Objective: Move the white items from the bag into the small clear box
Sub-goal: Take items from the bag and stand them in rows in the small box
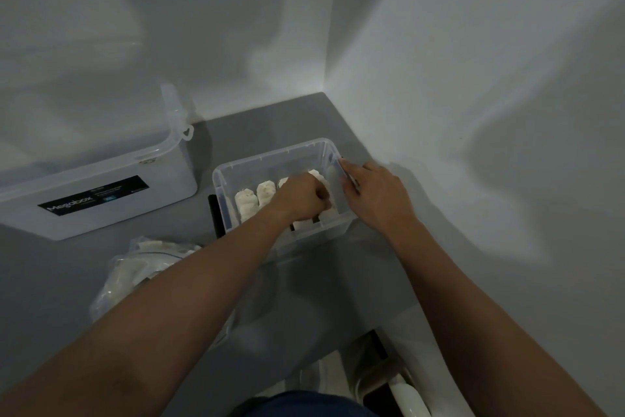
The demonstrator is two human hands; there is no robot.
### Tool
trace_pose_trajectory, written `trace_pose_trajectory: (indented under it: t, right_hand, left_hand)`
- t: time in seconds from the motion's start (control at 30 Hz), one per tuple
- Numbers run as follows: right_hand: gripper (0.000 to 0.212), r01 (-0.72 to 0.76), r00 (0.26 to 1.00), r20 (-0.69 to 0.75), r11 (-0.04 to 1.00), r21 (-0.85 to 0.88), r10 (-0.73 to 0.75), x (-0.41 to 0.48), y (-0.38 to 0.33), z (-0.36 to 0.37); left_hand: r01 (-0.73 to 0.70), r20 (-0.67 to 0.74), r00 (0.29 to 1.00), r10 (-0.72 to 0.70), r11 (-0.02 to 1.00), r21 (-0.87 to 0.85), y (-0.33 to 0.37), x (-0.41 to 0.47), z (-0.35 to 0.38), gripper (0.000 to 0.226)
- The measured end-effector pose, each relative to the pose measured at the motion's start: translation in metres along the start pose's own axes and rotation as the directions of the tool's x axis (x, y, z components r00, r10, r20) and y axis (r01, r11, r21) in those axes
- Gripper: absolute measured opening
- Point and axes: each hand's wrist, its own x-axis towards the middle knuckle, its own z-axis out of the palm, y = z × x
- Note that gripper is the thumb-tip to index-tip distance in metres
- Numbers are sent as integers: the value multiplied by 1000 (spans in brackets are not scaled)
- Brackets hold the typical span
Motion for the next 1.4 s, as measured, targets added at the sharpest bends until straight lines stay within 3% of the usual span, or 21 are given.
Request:
trace_pose_trajectory:
  t: [0.1,0.2,0.33,0.43,0.53,0.63,0.73,0.83,0.97,1.17,1.3,1.4]
  right_hand:
    - [47,-30,998,53,1000,-4,30,-3,-1,-6]
    - [48,-80,997,-1,995,51,80,-10,-11,-15]
    - [42,-32,977,-194,964,265,86,-37,-62,-22]
    - [30,64,972,-228,878,474,52,-63,-128,-17]
    - [22,182,976,-200,815,550,-83,-94,-197,-3]
    - [19,214,966,-4,786,580,-259,-117,-249,25]
    - [27,196,902,314,929,314,-297,-125,-272,70]
    - [30,163,910,384,987,7,-153,-125,-274,90]
    - [41,27,968,250,1000,-11,-23,-114,-278,85]
    - [50,52,976,216,997,-55,-39,-102,-294,87]
    - [44,99,966,249,987,-124,-66,-103,-302,93]
    - [54,117,958,273,987,-109,-83,-99,-309,95]
  left_hand:
    - [-33,-152,988,17,994,-104,-10,-26,-22,23]
    - [-130,-342,938,63,976,-174,-28,-81,-50,17]
    - [-138,-537,843,38,979,-147,-78,-170,-75,15]
    - [-40,-596,802,-42,991,-124,-134,-219,-77,17]
    - [-14,-508,861,-1,1000,-24,-179,-255,-63,12]
    - [-91,-362,919,155,978,186,-207,-278,-35,25]
    - [-85,-233,950,208,889,449,-222,-283,-22,27]
    - [-17,-155,980,128,822,569,-228,-283,-27,19]
    - [54,-230,969,90,831,553,-230,-276,-45,25]
    - [64,-445,869,218,841,538,-250,-263,-48,54]
    - [116,-339,941,-10,949,294,-264,-258,-41,79]
    - [25,-193,981,-18,999,34,-263,-257,-39,88]
